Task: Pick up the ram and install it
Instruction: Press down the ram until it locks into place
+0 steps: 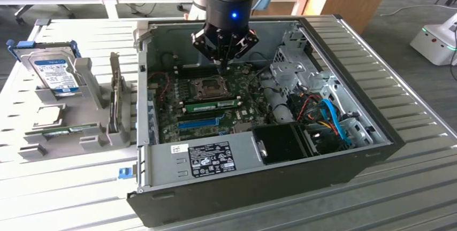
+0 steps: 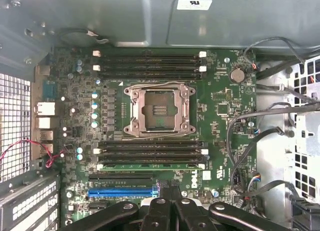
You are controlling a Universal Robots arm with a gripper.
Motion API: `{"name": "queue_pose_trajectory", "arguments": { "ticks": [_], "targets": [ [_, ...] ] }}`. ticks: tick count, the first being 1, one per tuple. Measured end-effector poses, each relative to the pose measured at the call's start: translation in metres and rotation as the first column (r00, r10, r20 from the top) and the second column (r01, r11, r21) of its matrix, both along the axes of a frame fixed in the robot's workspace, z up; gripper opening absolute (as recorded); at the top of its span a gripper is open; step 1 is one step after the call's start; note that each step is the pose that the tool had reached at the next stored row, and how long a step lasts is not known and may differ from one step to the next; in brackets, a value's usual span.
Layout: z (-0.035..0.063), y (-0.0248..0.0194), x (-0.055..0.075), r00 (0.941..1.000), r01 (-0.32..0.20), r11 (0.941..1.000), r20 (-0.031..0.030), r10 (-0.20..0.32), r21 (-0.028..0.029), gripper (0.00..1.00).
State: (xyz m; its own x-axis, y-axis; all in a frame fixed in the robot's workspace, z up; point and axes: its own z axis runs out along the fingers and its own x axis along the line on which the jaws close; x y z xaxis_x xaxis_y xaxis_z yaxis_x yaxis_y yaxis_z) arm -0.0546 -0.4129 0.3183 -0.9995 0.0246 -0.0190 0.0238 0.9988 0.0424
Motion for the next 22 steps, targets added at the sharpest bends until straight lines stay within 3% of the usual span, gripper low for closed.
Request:
{"name": "queue_pose_trajectory", "arguments": {
  "ticks": [3, 7, 22],
  "targets": [
    [0.0, 0.0, 0.0008, 1.0, 0.0, 1.0, -0.0037, 0.0, 0.0001, 0.11],
    [0.0001, -0.0001, 0.0034, 0.9998, 0.0, 1.0, -0.0178, 0.0, 0.0002, 0.11],
    [0.0, 0.0, 0.0006, 0.9998, 0.0, 1.0, -0.018, 0.0, 0.0004, 0.11]
  ]
}}
